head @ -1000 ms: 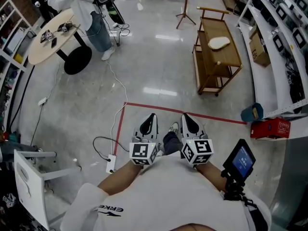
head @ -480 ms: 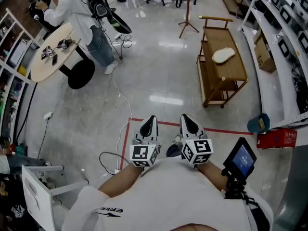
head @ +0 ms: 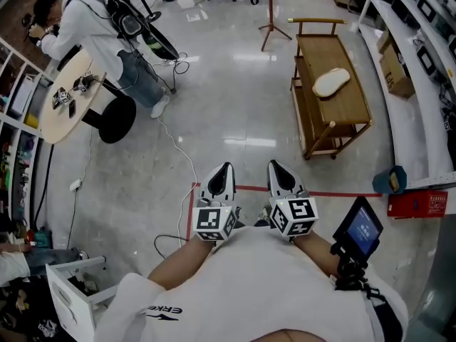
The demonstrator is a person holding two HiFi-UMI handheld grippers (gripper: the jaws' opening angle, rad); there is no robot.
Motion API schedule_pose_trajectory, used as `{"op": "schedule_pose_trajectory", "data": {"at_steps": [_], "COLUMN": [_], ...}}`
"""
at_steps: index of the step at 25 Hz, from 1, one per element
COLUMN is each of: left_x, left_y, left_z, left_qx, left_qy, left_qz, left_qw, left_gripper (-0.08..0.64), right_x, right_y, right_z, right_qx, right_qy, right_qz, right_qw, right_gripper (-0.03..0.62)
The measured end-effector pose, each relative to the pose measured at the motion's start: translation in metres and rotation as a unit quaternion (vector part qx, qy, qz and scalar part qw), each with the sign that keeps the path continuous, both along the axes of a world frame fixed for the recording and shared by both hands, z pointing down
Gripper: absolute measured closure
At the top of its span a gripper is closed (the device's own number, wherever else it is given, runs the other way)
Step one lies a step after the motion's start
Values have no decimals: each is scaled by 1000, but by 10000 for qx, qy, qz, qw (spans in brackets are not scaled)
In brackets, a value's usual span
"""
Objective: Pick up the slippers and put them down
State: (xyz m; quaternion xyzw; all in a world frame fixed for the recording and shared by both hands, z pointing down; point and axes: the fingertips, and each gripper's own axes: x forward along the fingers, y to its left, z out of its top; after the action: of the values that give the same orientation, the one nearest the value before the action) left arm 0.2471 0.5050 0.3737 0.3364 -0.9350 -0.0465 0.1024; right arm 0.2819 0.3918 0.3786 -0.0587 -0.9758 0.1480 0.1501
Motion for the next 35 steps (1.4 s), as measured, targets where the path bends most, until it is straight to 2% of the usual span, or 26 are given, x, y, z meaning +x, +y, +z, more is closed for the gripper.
{"op": "schedule_pose_trajectory", "data": {"at_steps": [6, 13, 17, 25, 30, 35], "left_x": [-42, -117, -163, -247, -277, -292], "left_y": [-25, -37, -49, -52, -57, -87], "left_z": [8, 16, 14, 17, 29, 33], "left_qx": [3, 151, 148, 197, 180, 193], "left_qy": [160, 220, 205, 229, 339, 450], "left_qz": [256, 877, 1379, 2107, 2429, 2745], "left_qw": [9995, 9958, 9901, 9771, 9693, 9604], "left_gripper": [555, 555, 555, 555, 555, 556], "right_x": [-30, -90, -127, -195, -214, -222], "right_y": [-26, -33, -38, -26, -26, -53], "right_z": [10, 15, 6, 5, 14, 14], "right_qx": [-65, 96, 161, 209, 251, 286], "right_qy": [164, 237, 181, 145, 261, 317], "right_qz": [353, 983, 1407, 2142, 2458, 2823], "right_qw": [9992, 9948, 9898, 9765, 9686, 9584], "right_gripper": [589, 589, 589, 589, 589, 589]}}
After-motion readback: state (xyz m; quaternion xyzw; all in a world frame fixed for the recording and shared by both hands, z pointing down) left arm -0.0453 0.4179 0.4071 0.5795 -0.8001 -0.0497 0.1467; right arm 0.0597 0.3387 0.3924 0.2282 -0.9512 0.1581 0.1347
